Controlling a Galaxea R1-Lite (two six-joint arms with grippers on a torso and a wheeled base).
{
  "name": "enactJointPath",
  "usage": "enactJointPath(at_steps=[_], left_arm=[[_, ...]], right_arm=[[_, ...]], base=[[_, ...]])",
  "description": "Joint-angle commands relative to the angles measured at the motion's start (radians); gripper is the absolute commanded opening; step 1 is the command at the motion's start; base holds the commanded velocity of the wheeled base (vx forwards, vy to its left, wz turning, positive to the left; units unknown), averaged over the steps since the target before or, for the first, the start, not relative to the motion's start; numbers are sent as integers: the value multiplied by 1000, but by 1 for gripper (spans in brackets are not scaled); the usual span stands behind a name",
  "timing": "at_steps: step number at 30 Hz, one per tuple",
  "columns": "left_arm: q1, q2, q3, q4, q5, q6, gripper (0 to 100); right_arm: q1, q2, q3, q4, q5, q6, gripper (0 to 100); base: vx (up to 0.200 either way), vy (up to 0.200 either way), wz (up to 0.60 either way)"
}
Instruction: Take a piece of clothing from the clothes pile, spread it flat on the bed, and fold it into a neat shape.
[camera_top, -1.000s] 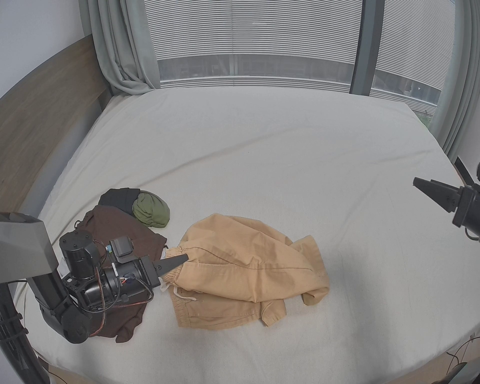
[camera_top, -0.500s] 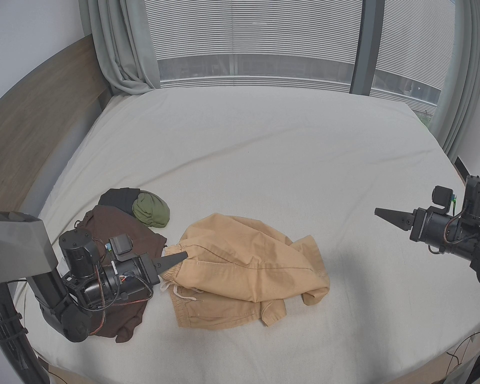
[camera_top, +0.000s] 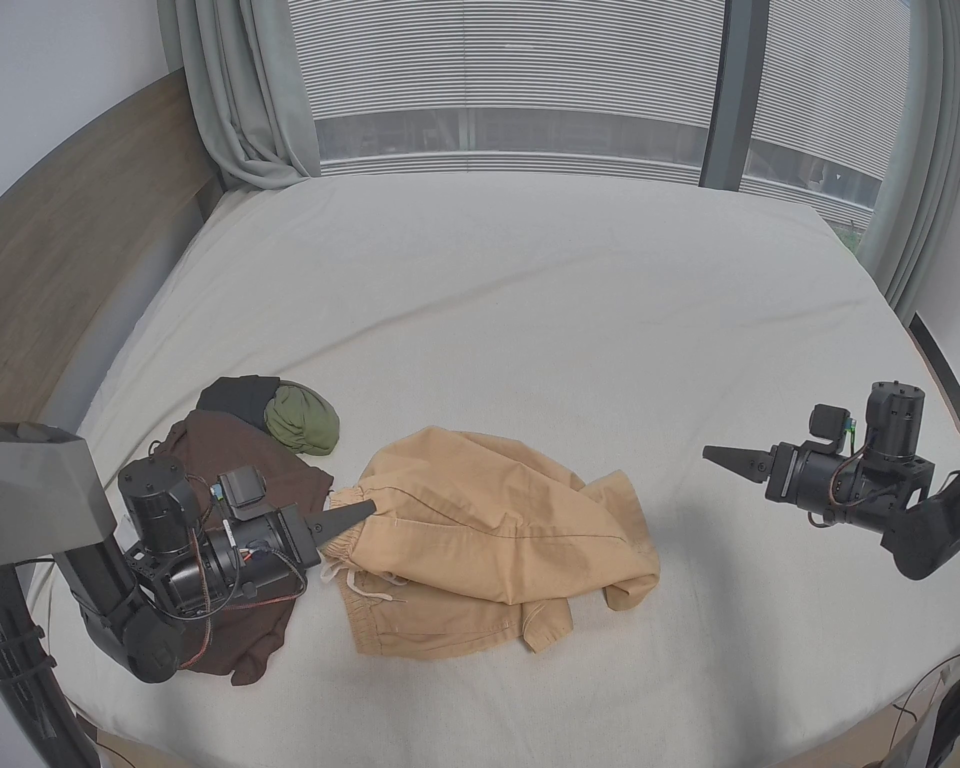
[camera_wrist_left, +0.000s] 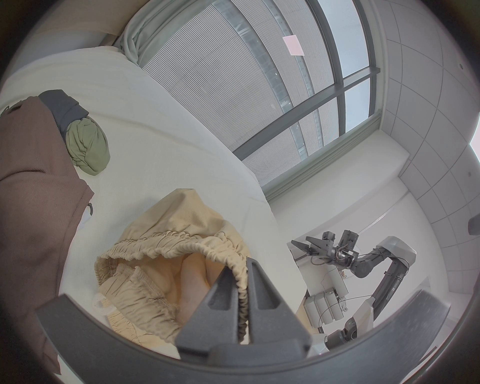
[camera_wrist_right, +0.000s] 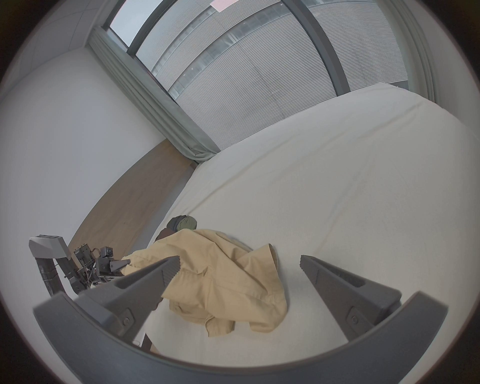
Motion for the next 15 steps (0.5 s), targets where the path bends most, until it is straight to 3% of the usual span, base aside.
enactJointPath(at_steps=[1, 7, 15], left_arm=[[5, 0, 3, 0, 1, -1, 0], [27, -1, -3, 0, 1, -1, 0], [41, -4, -4, 0, -1, -1, 0]], right_arm=[[10, 132, 23, -84, -3, 39, 100], [36, 170, 29, -151, -4, 101, 100], [59, 218, 29, -154, -4, 113, 100]], base=[[0, 0, 0], [0, 0, 0], [0, 0, 0]])
